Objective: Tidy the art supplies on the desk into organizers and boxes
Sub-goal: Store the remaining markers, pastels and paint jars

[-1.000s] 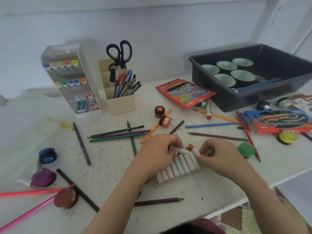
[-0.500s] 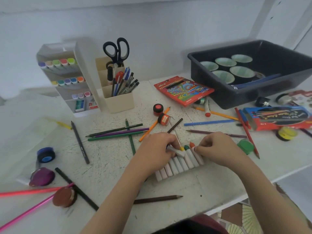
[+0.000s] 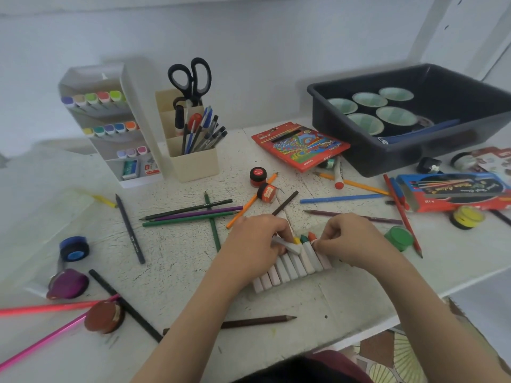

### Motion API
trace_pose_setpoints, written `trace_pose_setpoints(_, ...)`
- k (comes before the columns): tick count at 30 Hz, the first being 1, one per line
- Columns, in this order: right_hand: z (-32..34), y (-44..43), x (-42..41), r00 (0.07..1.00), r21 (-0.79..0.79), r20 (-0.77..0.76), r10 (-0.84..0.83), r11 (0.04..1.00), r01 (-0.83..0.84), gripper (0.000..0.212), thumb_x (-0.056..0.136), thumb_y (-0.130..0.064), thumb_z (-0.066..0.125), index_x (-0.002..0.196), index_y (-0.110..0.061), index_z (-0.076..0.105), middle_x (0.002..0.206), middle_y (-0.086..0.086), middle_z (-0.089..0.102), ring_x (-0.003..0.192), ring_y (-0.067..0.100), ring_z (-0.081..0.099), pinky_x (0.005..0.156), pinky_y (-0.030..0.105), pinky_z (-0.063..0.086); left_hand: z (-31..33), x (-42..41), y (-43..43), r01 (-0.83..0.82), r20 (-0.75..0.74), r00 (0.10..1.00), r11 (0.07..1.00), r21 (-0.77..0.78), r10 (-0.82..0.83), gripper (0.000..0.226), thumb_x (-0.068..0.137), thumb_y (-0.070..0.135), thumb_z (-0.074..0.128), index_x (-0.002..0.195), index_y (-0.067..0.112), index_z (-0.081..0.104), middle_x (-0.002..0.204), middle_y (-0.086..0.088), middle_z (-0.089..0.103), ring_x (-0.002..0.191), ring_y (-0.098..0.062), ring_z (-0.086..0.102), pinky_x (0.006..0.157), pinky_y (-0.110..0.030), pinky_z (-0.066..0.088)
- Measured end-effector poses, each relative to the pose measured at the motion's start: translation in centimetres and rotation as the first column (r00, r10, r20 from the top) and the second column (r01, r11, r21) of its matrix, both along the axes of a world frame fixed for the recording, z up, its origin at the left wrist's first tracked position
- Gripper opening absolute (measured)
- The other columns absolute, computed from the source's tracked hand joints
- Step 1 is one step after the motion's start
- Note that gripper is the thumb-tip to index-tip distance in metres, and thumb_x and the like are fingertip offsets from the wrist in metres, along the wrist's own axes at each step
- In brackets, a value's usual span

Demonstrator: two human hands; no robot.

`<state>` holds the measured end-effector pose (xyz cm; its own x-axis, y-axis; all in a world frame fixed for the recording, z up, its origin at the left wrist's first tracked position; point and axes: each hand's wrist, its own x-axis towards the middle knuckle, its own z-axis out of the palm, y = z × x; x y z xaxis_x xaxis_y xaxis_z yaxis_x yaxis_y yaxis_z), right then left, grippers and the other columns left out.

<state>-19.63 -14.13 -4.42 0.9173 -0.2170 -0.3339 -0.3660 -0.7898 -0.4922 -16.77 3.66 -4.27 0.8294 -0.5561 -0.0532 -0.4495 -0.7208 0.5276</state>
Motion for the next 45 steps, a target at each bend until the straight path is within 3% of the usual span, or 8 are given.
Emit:
trace_pose_setpoints(3,0.3,0.0,0.3,0.999,0.033,-0.043,0.021,0.999,-0.02,0.014,0.08,-0.029,0.071,0.078,-0.023,0.059,0.075,-0.003,0.063,0.065,0.011,0.06,0.048,0.022,0.046,-0.1,-0.1,0.0,-0.005,0.01,1.0,1.0,-0.004,0.005,0.015,0.083,0.017,0.066,0.088,0.031,0.063,0.081,0.018,0.045,0.082,-0.006,0.045,0.09,-0.03,0.036)
trace_pose_setpoints(7,0.1,0.0,-0.2,0.993,0.132,0.114,0.014,0.991,-0.029,0.016,0.076,-0.019,0.075,0.078,-0.03,0.064,0.077,-0.007,0.065,0.066,0.007,0.06,0.058,0.024,0.051,0.0,-0.2,0.0,0.0,0.029,1.0,1.0,0.0,0.0,0.015,0.083,0.016,0.065,0.088,0.031,0.063,0.078,0.018,0.045,0.079,-0.006,0.045,0.089,-0.03,0.037)
trace_pose_setpoints(16,0.1,-0.4,-1.1,0.948,0.263,0.313,-0.059,0.965,-0.027,0.015,0.089,-0.024,0.061,0.076,-0.029,0.069,0.069,-0.011,0.067,0.054,0.002,0.06,0.047,0.014,0.045,-0.1,-0.4,0.1,0.036,0.076,0.997,0.995,-0.097,-0.028,0.015,0.084,0.014,0.063,0.092,0.026,0.067,0.09,0.013,0.061,0.086,-0.007,0.054,0.091,-0.035,0.041)
trace_pose_setpoints(20,1.2,0.0,-1.7,0.954,0.425,0.299,0.022,0.892,-0.154,0.008,0.084,-0.03,0.065,0.084,-0.027,0.072,0.072,-0.01,0.07,0.053,0.006,0.061,0.047,0.016,0.046,0.3,0.0,-0.6,0.095,0.145,0.988,0.967,-0.237,-0.061,0.013,0.079,0.012,0.07,0.088,0.022,0.07,0.079,0.016,0.062,0.075,0.0,0.051,0.073,-0.01,0.037)
trace_pose_setpoints(26,2.3,-1.1,-2.2,0.964,0.377,0.258,0.057,0.913,-0.155,0.009,0.081,-0.023,0.069,0.076,-0.03,0.071,0.067,-0.006,0.07,0.054,-0.002,0.058,0.049,0.009,0.042,0.9,-0.2,-1.9,0.147,0.173,0.981,0.91,-0.387,-0.084,0.016,0.079,0.009,0.071,0.089,0.021,0.068,0.082,0.02,0.062,0.078,0.006,0.053,0.071,-0.006,0.037)
trace_pose_setpoints(31,2.1,-2.2,-2.7,0.969,0.195,0.231,-0.082,0.98,0.037,0.007,0.084,-0.025,0.068,0.082,-0.029,0.062,0.074,-0.008,0.068,0.067,0.006,0.063,0.057,0.019,0.044,0.3,0.1,-2.8,-0.051,0.143,0.985,0.954,-0.296,0.097,0.026,0.088,0.011,0.06,0.109,0.024,0.067,0.11,0.01,0.065,0.098,-0.003,0.054,0.091,-0.021,0.041)
trace_pose_setpoints(36,1.0,-2.3,-3.1,0.973,0.067,0.205,-0.103,0.994,0.091,0.01,0.083,-0.027,0.069,0.08,-0.024,0.06,0.077,-0.005,0.068,0.072,0.009,0.063,0.057,0.019,0.043,-0.5,-0.1,-3.1,-0.145,-0.047,0.989,0.981,-0.126,0.141,0.017,0.085,0.022,0.063,0.096,0.034,0.07,0.097,0.018,0.062,0.095,-0.004,0.057,0.08,-0.022,0.044)
trace_pose_setpoints(45,-0.4,-1.4,-2.3,0.976,0.01,0.219,-0.013,1.0,0.011,0.016,0.08,-0.038,0.069,0.07,-0.027,0.064,0.072,-0.013,0.06,0.069,0.0,0.053,0.052,0.017,0.033,-1.5,-0.2,-3.6,-0.184,-0.046,0.983,0.976,-0.116,0.18,0.027,0.087,0.014,0.056,0.092,0.033,0.073,0.106,0.007,0.066,0.093,-0.01,0.058,0.076,-0.022,0.045)
